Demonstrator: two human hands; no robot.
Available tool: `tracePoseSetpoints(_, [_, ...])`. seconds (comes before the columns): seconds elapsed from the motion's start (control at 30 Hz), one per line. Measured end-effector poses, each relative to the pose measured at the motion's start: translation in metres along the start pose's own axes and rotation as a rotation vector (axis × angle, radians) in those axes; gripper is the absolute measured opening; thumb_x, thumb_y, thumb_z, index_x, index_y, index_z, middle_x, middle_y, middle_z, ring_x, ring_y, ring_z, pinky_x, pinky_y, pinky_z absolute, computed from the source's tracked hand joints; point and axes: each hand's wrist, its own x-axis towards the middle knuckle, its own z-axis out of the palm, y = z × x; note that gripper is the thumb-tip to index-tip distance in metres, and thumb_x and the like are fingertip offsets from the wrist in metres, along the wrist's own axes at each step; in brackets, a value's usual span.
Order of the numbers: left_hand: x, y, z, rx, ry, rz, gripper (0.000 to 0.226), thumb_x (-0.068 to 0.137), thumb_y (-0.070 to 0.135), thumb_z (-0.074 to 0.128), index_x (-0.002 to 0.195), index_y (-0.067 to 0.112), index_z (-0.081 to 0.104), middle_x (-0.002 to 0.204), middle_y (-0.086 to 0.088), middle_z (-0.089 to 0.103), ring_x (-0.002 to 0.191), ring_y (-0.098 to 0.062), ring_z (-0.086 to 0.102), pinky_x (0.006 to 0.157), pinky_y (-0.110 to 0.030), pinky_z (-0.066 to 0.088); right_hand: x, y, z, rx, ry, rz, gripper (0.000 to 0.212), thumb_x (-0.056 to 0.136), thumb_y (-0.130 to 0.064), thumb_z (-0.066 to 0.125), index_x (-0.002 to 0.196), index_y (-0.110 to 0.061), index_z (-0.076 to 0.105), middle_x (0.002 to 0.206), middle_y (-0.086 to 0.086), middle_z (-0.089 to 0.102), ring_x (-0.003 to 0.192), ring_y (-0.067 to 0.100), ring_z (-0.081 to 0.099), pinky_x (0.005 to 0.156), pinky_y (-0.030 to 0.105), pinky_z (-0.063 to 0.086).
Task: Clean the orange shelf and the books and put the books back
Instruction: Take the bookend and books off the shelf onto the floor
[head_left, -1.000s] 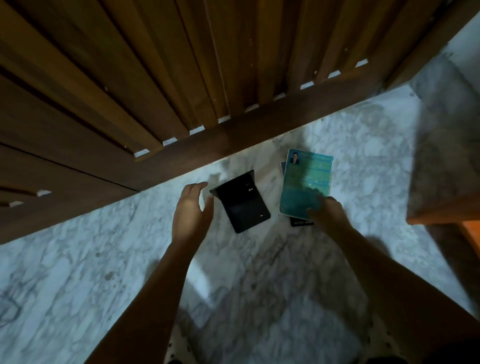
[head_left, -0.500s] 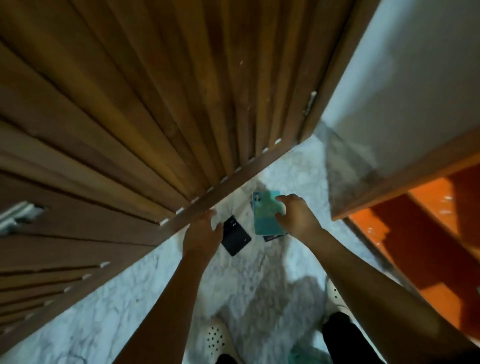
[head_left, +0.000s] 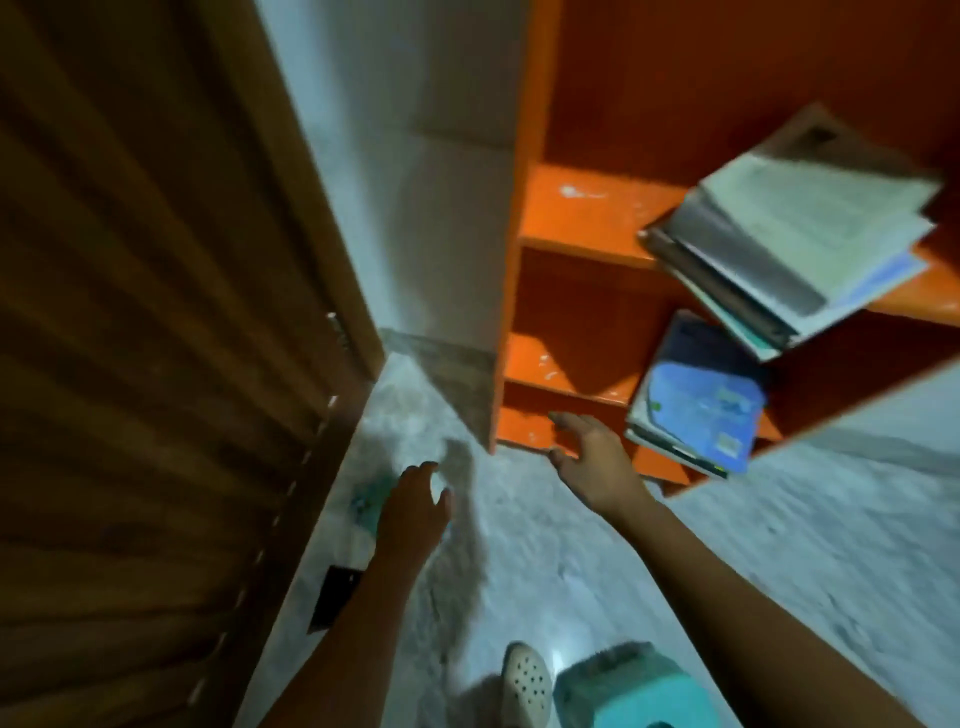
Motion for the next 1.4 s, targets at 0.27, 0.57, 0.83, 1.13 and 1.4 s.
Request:
tracePoseSetpoints(0.27, [0.008, 0.113, 0.077, -0.302, -0.236, -0.048, 0.045, 0.090, 0.025, 0.062, 0.131, 0.010, 0.048, 0.118, -0.015, 0.061, 0.108, -0.030, 0.059, 0.083, -0.030, 0.045, -0.054, 0.092, -0.108, 0.514, 0.573, 0.307, 0.030, 0.095, -0.021, 0.051, 0.125, -0.021, 0.051, 0.109, 0.009, 0.062, 0.098, 0.022, 0.059, 0.079, 0.017, 0.046])
tracePoseSetpoints(0.57, [0.079, 0.163, 0.205, -0.722, -0.342, -0.267, 0.069, 0.085, 0.018, 0.069, 0.139, 0.025, 0.027, 0.123, -0.035, 0.052, 0.109, -0.048, 0.054, 0.092, -0.056, 0.042, 0.011, 0.079, -0.189, 0.934, 0.536, 0.108, 0.085, 0.086, -0.051, 0.057, 0.145, -0.043, -0.002, 0.127, -0.007, 0.058, 0.075, 0.006, 0.053, 0.069, 0.027, 0.057])
tracePoseSetpoints(0.83, [0.114, 0.184, 0.243, -0.803, -0.360, -0.232, 0.084, 0.082, 0.032, 0.071, 0.145, 0.042, 0.016, 0.146, -0.006, 0.038, 0.125, -0.033, 0.047, 0.100, -0.048, 0.044, 0.051, 0.082, -0.192, 1.060, 0.511, 0.098, 0.113, 0.066, -0.058, 0.074, 0.142, -0.048, -0.009, 0.142, -0.010, 0.044, 0.111, 0.018, 0.057, 0.089, 0.037, 0.045])
tracePoseSetpoints(1.13, [0.125, 0.199, 0.268, -1.092, -0.359, -0.321, 0.068, 0.090, 0.019, 0.063, 0.142, 0.040, 0.025, 0.130, -0.001, 0.054, 0.108, -0.027, 0.057, 0.088, -0.045, 0.047, 0.061, 0.089, -0.196, 1.144, 0.505, 0.091, 0.097, 0.074, -0.033, 0.075, 0.145, -0.046, 0.010, 0.113, -0.023, 0.035, 0.084, -0.005, 0.048, 0.092, 0.035, 0.045])
tracePoseSetpoints(1.4, [0.117, 0.199, 0.268, -1.158, -0.290, -0.281, 0.053, 0.092, -0.003, 0.053, 0.138, 0.018, 0.037, 0.114, -0.009, 0.055, 0.077, -0.012, 0.060, 0.051, -0.022, 0.054, 0.060, 0.091, -0.197, 1.178, 0.491, 0.111, 0.096, 0.076, -0.032, 0.074, 0.146, -0.045, 0.010, 0.108, -0.025, 0.038, 0.069, -0.012, 0.045, 0.075, 0.026, 0.046])
